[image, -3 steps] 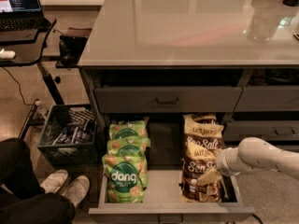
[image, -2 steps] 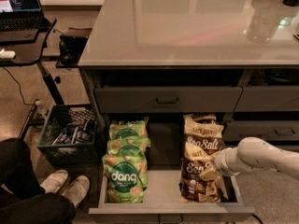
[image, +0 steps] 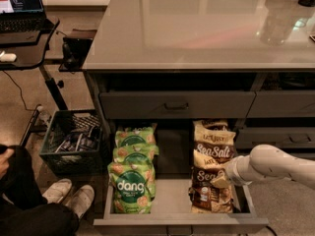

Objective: Pick brown chip bag from middle drawer and place on counter

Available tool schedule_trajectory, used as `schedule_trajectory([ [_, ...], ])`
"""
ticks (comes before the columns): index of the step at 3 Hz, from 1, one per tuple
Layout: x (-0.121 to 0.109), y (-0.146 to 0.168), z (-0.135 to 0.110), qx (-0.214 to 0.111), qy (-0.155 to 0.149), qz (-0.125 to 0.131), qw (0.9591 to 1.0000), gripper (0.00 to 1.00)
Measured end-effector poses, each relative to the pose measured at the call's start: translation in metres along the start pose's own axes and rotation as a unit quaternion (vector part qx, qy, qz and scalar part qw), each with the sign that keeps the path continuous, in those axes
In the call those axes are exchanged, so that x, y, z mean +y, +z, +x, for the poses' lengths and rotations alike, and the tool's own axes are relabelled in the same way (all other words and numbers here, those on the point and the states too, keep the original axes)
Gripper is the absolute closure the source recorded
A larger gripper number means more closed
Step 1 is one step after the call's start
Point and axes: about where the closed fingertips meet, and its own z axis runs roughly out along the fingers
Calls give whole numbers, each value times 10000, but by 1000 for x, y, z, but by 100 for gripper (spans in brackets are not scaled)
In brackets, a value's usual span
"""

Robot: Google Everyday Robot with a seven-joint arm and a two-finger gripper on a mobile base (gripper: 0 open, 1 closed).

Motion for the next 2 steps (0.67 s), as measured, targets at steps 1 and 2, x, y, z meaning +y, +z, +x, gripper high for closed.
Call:
schedule_trajectory([
  [1, 0, 0, 0, 0, 0, 0, 10000, 100],
  [2, 9, -4, 1, 47, -16, 25, 10000, 100],
])
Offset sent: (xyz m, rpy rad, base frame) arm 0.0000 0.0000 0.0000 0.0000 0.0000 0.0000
